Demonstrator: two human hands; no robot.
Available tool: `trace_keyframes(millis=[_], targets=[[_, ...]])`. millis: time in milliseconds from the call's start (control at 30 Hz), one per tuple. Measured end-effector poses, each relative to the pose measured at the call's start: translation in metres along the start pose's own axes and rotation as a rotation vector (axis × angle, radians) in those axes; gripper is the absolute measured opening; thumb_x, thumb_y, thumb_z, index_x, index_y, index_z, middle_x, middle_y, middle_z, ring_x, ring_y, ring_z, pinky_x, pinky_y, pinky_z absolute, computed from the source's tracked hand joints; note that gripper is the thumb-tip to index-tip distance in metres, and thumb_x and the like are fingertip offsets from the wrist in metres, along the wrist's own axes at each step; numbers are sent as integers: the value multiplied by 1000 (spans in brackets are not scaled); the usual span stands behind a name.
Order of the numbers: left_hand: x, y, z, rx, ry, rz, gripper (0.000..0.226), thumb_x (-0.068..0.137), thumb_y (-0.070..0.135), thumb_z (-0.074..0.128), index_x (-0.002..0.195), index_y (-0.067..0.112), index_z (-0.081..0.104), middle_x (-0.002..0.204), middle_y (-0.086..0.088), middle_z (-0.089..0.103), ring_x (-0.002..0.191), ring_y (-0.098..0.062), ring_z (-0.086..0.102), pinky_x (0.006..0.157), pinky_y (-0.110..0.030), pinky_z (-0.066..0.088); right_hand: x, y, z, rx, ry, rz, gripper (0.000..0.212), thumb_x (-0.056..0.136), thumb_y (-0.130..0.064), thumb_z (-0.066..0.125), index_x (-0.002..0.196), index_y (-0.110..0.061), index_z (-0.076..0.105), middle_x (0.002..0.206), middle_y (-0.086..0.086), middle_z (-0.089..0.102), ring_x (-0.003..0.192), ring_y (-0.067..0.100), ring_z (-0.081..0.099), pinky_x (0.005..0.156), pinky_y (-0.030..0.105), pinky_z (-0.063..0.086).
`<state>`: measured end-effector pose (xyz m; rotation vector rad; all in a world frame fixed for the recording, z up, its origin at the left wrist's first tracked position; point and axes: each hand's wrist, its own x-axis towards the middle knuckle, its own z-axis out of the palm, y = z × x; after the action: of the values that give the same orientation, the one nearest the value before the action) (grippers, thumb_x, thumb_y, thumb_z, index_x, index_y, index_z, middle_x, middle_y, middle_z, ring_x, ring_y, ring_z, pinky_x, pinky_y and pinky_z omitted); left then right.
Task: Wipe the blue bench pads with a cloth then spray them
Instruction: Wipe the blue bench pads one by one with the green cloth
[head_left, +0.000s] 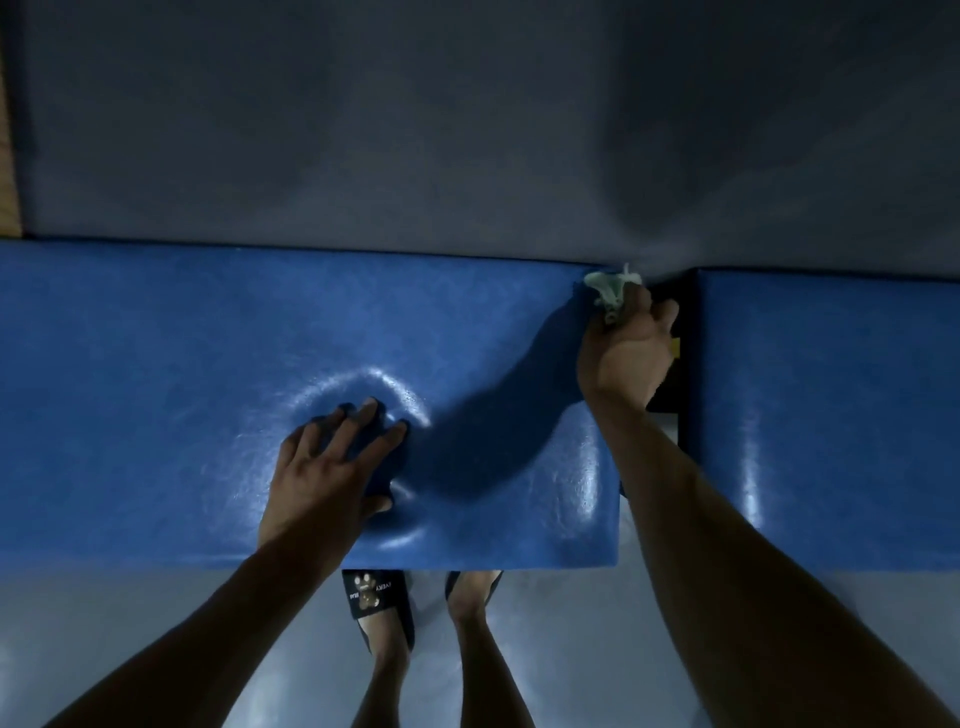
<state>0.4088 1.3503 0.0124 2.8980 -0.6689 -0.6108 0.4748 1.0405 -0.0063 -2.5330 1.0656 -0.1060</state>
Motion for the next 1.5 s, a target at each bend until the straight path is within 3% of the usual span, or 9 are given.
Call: trace_keyframes(millis=[133,300,400,600,867,1067,1200,1400,1500], targets=[[2,-1,1,7,7,9,93,47,41,94,133,32,58,144,-5,52,124,-36,48,99,-48,34,-18,-39,17,81,-69,-386,42,86,-21,52,125,-10,61,120,17,61,96,36,63,80,36,52],[3,-4,0,22,20,21,91,48,41,95,132,31,60,144,-5,53,123,-39,52,98,-50,39,-16,-54,17,-139,-231,-792,37,78,-22,63,115,-19,68,110,14,64,71,34,65,55,36,54],[0,-1,2,20,26,23,91,48,40,95,132,31,60,144,-5,53,124,-39,52,98,-50,38,26,-7,-6,-129,-255,-580,39,92,-20,55,131,-17,56,127,18,55,94,42,63,77,41,53],[2,-1,3,-3,40,20,90,50,41,94,133,31,59,145,-5,52,124,-39,50,100,-48,35,22,-20,7,-3,-110,-199,39,91,-25,53,126,-11,56,126,16,56,101,40,61,83,41,49],[1,-2,3,6,20,21,91,52,40,93,135,32,57,146,-5,51,126,-37,48,101,-48,35,-34,-70,25,-133,-258,-776,39,78,-37,57,110,-20,70,99,9,67,66,31,65,57,32,52],[0,-2,3,-24,35,33,87,55,37,92,135,31,58,145,-5,52,124,-38,51,101,-48,33,43,36,-13,30,-123,-380,48,91,-34,45,135,-16,52,127,19,55,104,40,56,83,40,48],[1,-4,3,-38,29,55,84,59,37,89,136,32,56,146,-3,50,124,-36,49,100,-47,35,38,22,-7,112,-124,-140,49,93,-18,48,142,-12,45,128,25,48,108,44,50,87,41,44],[4,-11,1,-63,35,92,83,53,41,90,130,30,61,142,-4,54,114,-36,54,93,-49,40,-20,-62,31,67,-15,-133,49,79,-4,53,129,-4,54,124,27,48,104,44,53,90,37,40],[7,-17,-3,-87,-7,111,87,50,44,88,131,31,59,143,-4,53,110,-35,54,92,-48,39,-76,-122,64,8,-139,-425,44,81,-10,65,124,-9,58,117,25,56,92,40,60,74,39,51]])
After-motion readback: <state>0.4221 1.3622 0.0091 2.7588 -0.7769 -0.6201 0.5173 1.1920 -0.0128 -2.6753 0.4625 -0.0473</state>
